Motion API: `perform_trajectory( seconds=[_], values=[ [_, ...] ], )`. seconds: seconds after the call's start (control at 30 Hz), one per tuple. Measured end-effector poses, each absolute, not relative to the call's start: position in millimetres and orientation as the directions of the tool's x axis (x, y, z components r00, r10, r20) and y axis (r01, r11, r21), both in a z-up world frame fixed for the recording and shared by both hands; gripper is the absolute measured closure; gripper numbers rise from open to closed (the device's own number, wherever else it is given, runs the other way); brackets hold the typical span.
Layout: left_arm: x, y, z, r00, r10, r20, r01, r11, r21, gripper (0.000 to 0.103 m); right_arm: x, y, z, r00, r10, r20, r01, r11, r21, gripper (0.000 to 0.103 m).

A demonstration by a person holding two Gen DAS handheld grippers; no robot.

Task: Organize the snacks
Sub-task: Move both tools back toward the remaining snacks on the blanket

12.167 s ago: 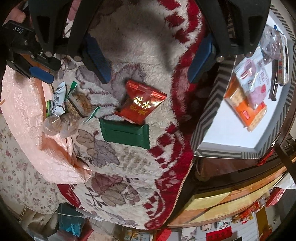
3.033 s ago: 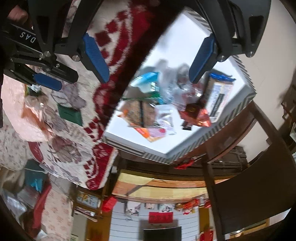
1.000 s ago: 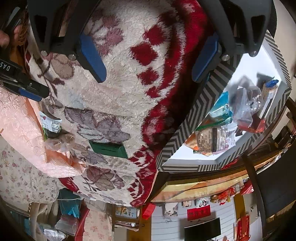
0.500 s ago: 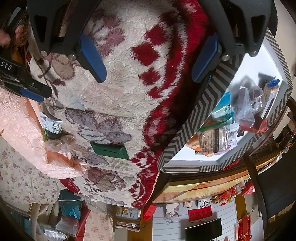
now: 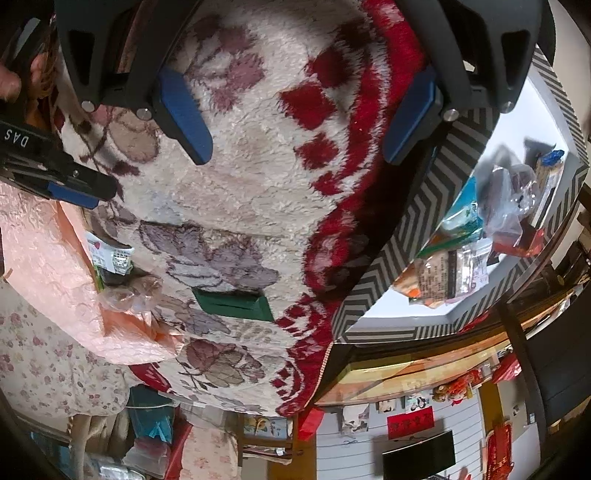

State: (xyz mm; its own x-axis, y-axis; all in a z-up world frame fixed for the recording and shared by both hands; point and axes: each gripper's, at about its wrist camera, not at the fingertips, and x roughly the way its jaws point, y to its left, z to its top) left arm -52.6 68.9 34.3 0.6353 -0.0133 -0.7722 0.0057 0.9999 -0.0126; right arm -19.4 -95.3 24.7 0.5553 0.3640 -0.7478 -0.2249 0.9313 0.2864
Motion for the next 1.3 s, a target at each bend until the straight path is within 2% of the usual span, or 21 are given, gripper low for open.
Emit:
perform_trajectory(
  seconds=[1.2,1.3],
  values=[
    [-13.9,38.5,41.1,0.632,-0.061,-0.772,0.059,0.998,-0.03,0.008,7.7,-104.3,35.5,0.573,0.325,-0.753,-0.191,0.946,0.264,0.041],
    [-1.3,35.1,43.2,0.628,-0.074,-0.775,0.067,0.997,-0.041,0.008,15.7,-107.6,37.3,0.57,0.313,-0.76,-0.185,0.95,0.252,0.038]
  ],
)
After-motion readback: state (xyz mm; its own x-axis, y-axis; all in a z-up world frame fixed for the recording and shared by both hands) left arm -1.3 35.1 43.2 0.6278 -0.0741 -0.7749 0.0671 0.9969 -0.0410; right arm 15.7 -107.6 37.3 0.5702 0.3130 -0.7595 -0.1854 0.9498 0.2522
